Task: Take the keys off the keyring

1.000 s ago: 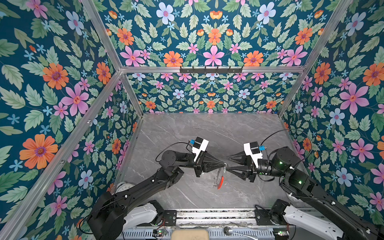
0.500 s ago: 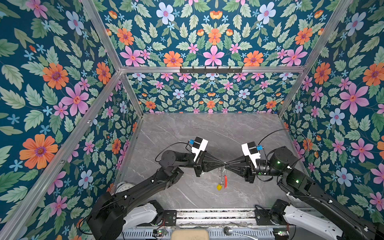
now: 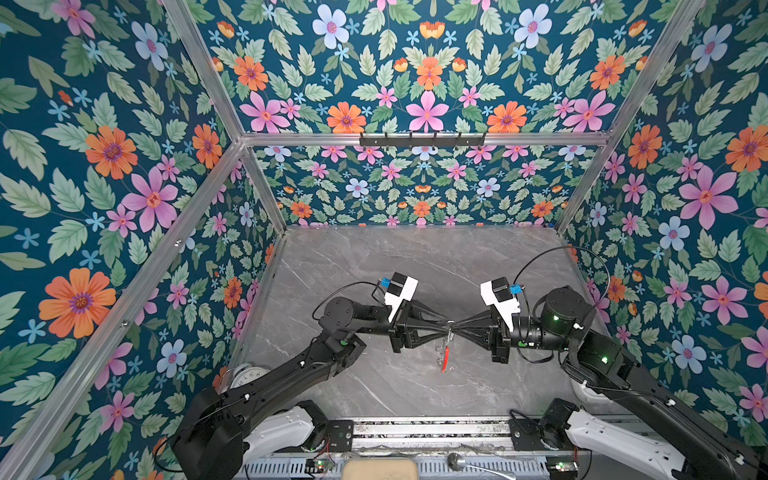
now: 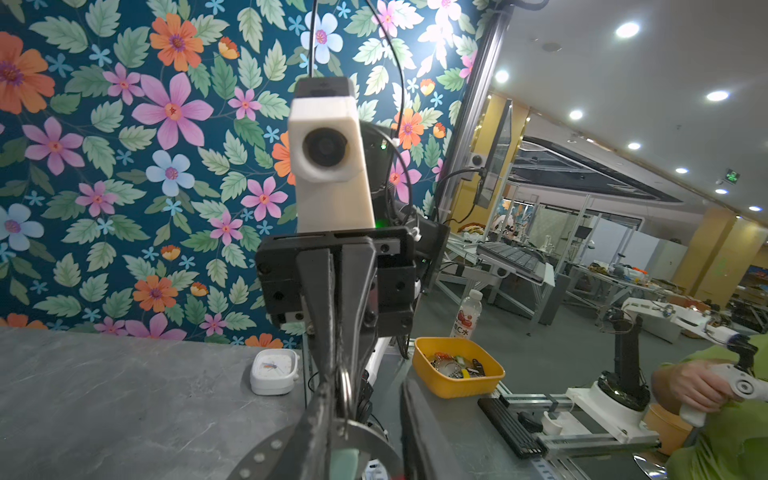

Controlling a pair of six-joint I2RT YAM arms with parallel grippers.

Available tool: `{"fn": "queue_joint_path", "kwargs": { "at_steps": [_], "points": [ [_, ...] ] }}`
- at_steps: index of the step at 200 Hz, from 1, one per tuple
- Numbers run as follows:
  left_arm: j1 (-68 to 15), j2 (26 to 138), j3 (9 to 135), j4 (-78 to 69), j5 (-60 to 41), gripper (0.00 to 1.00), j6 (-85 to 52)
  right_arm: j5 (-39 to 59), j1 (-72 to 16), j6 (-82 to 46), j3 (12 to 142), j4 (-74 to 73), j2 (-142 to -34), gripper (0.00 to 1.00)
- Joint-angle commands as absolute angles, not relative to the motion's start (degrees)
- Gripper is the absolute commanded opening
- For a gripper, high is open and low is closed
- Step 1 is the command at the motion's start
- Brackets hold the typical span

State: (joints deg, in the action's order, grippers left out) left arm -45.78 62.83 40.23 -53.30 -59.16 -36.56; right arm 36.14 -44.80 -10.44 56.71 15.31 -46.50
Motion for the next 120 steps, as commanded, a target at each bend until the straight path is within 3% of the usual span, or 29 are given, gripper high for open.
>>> {"fn": "queue_joint_path", "kwargs": {
  "at_steps": [1,35,120],
  "points": [
    [-45.55,61.64,42.04,-41.74,-57.99,0.33,-29.95,32.57,-44.82,-7.34,61.18,28.88,-48.15,0.00],
    [-45.46,60.90,45.03,-30.15,-57.22,0.33,-24.06,30.41,-45.07,-4.33,68.72,41.18,-53.15,0.00],
    [-45.36,61.93,47.72,-22.27,-57.19,0.32,-20.18,20.09,-51.58,-0.51,80.11,53.06,-61.73,0.00]
  ]
}}
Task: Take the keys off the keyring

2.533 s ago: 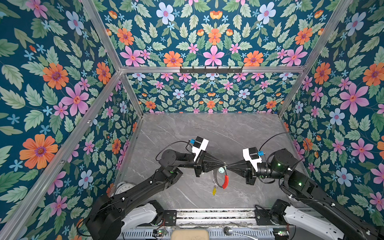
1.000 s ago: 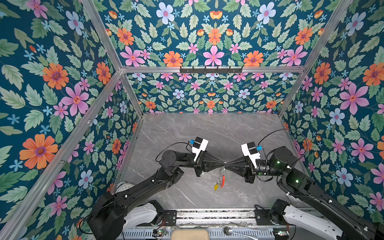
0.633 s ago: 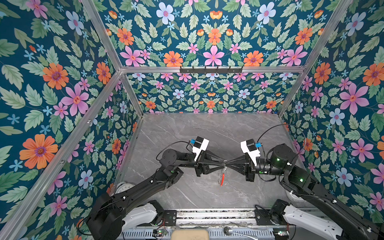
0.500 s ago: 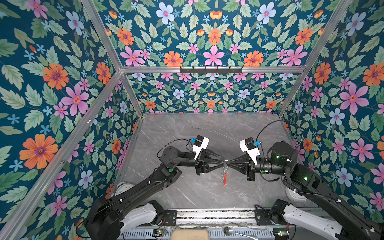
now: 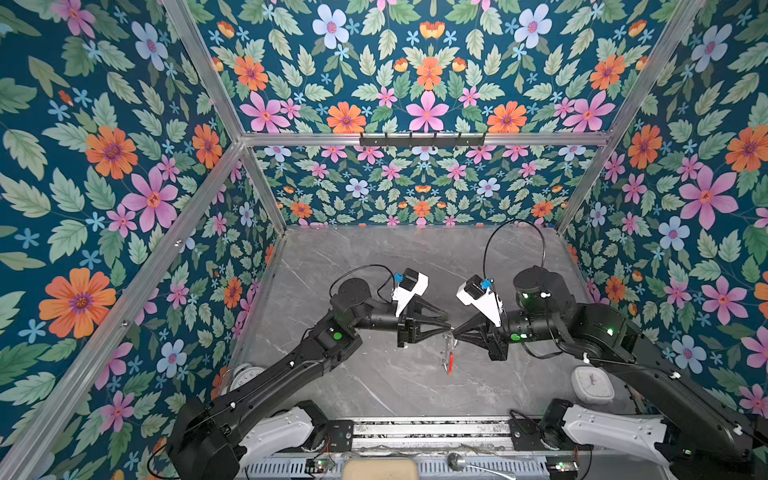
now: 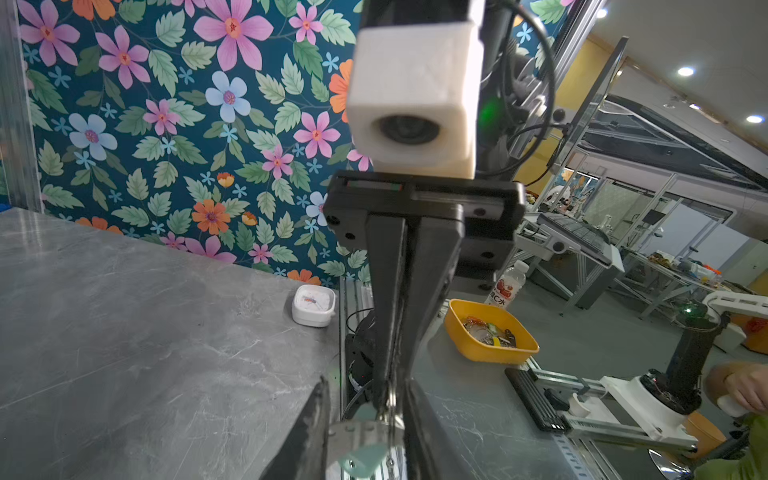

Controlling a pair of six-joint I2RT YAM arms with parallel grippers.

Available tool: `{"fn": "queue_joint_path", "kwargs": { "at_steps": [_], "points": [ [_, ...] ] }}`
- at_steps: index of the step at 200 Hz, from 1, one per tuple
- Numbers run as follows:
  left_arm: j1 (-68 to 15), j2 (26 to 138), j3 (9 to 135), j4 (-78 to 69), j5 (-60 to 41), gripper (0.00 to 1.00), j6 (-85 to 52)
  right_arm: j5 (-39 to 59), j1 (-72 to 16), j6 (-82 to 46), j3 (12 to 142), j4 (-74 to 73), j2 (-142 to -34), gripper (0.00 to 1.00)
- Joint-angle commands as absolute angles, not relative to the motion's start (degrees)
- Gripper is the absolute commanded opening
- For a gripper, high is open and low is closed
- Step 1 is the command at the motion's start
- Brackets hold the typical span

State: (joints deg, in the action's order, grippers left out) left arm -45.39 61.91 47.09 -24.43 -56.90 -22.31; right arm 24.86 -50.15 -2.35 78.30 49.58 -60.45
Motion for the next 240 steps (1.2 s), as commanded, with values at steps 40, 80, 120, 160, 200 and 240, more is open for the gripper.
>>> {"fn": "queue_joint_path", "kwargs": {
  "at_steps": [40,80,120,160,200,240],
  "points": [
    [-45.36,61.52,47.90,-20.07,-57.39,0.28,-18.92,15.94,-51.94,-0.98,82.22,54.23,-63.58,0.00],
    [-45.34,61.58,48.02,-18.90,-57.82,0.27,-18.21,15.16,-52.07,-1.20,83.29,54.18,-64.41,0.00],
    [-45.35,61.80,48.17,-18.98,-58.69,0.23,-18.16,14.24,-52.68,-1.12,84.28,54.80,-65.71,0.00],
    [-45.36,62.19,48.18,-18.90,-59.08,0.13,-18.11,12.16,-53.23,-1.40,84.70,54.57,-66.20,0.00],
    [-45.36,62.24,47.98,-19.05,-59.26,0.15,-18.03,11.51,-53.47,-1.93,84.63,52.75,-66.01,0.00],
    [-45.32,62.56,47.60,-19.95,-60.02,0.13,-18.31,11.34,-53.70,-2.42,84.04,50.62,-65.92,0.00]
  ]
}}
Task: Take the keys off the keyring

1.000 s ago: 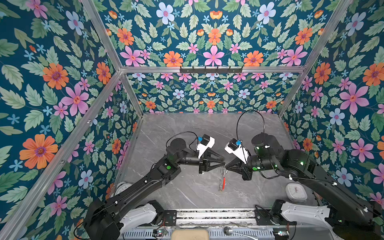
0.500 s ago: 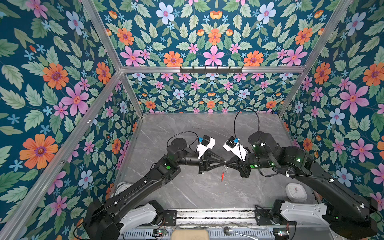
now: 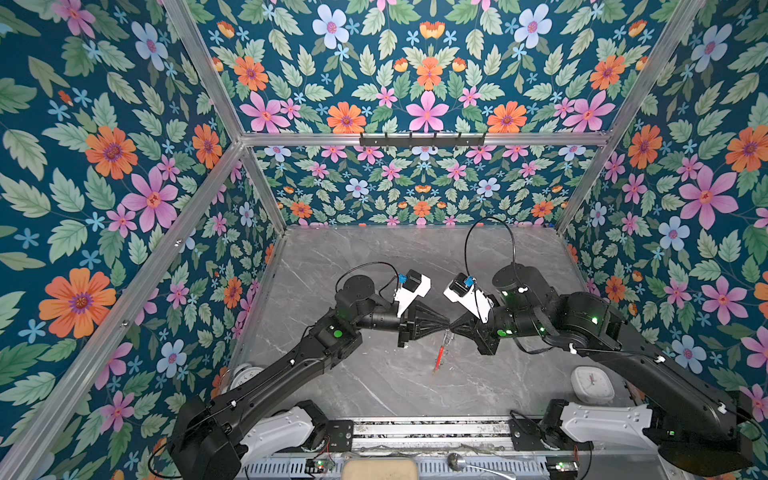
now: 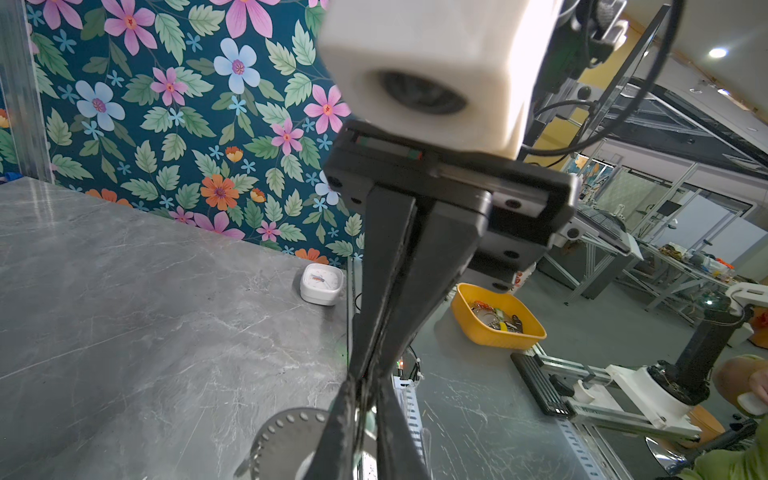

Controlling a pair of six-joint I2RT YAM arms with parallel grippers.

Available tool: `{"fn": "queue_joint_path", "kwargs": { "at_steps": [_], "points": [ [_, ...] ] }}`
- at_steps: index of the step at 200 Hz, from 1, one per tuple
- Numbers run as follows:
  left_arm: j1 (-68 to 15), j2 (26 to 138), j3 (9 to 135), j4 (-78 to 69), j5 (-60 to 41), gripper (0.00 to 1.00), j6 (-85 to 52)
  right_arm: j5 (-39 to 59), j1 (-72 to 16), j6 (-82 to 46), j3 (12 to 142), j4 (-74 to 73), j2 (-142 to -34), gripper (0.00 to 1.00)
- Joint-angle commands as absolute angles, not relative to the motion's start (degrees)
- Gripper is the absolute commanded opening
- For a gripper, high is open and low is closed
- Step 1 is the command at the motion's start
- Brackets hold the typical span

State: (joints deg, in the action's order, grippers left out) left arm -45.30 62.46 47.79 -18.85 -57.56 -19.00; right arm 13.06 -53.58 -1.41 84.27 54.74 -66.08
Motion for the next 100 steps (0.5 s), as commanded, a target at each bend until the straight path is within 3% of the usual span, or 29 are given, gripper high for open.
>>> {"fn": "queue_joint_path", "kwargs": {
  "at_steps": [1,29,66,100],
  "points": [
    [-45.34,62.57,47.57,-19.99,-60.07,0.13,-18.34,11.34,-53.66,-2.44,84.03,50.58,-65.87,0.00],
    [-45.36,62.24,47.12,-20.98,-60.14,0.00,-18.38,11.93,-53.70,-2.55,83.48,49.25,-65.90,0.00],
    [-45.35,60.85,46.16,-23.06,-59.61,0.00,-18.63,12.09,-53.65,-2.21,81.77,47.20,-64.39,0.00],
    [-45.35,59.35,45.79,-23.10,-57.77,0.00,-17.88,15.31,-53.70,-1.13,75.51,39.12,-58.37,0.33]
  ]
}}
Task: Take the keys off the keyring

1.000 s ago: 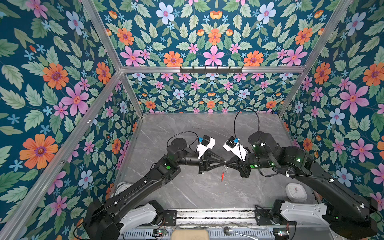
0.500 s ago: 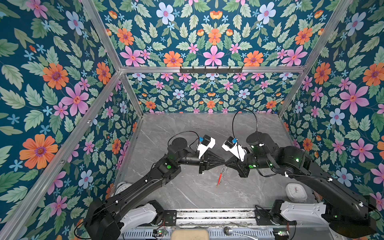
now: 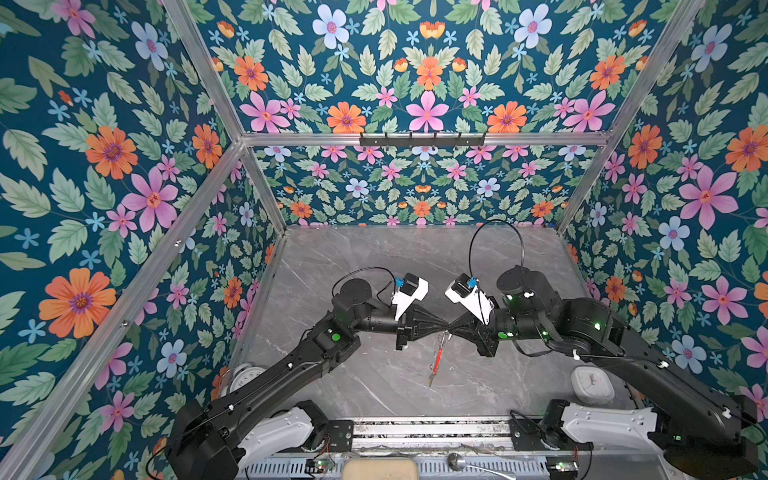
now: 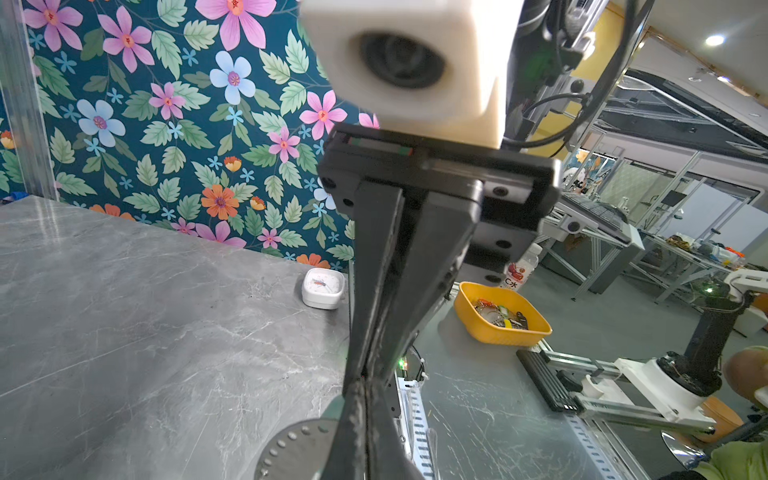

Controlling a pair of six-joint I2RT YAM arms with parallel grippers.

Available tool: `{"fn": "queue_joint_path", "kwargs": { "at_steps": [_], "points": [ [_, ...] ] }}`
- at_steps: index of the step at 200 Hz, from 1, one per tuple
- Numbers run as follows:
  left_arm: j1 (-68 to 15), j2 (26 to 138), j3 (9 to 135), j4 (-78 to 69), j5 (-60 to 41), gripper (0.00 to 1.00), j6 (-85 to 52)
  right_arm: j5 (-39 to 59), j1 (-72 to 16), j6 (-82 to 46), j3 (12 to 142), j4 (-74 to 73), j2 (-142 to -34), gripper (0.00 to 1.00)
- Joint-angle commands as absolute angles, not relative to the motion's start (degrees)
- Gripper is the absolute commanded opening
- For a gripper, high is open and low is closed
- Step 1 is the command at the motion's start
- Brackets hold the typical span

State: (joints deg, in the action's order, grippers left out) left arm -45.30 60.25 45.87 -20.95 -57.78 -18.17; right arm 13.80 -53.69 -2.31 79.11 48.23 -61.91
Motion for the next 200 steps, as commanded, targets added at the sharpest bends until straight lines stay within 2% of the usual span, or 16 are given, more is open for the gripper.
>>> {"fn": "queue_joint_path", "kwargs": {
  "at_steps": [1,23,47,62,94,134,200],
  "points": [
    [-45.35,59.29,45.79,-23.02,-57.75,0.00,-17.82,15.48,-53.70,-1.09,75.15,38.68,-58.06,0.34],
    [-45.38,58.24,45.79,-22.32,-57.09,0.00,-16.97,19.36,-53.70,-1.53,65.51,25.70,-50.37,0.44],
    [-45.36,57.18,45.75,-22.24,-57.37,0.00,-16.57,15.62,-53.67,-1.90,55.80,13.60,-43.19,0.49],
    [-45.35,56.87,45.79,-22.15,-58.58,0.00,-16.45,15.79,-53.68,-1.41,52.09,9.45,-41.00,0.51],
    [-45.35,56.68,46.06,-22.15,-61.64,0.00,-16.45,22.59,-53.66,0.47,50.08,8.22,-40.19,0.53],
    [-45.35,57.37,46.32,-22.68,-65.50,0.00,-17.44,24.48,-53.66,3.53,51.67,12.29,-41.56,0.51],
    [-45.42,57.61,45.71,-26.18,-66.39,0.00,-20.04,28.39,-53.69,4.17,52.96,15.44,-43.78,0.34]
  ]
}}
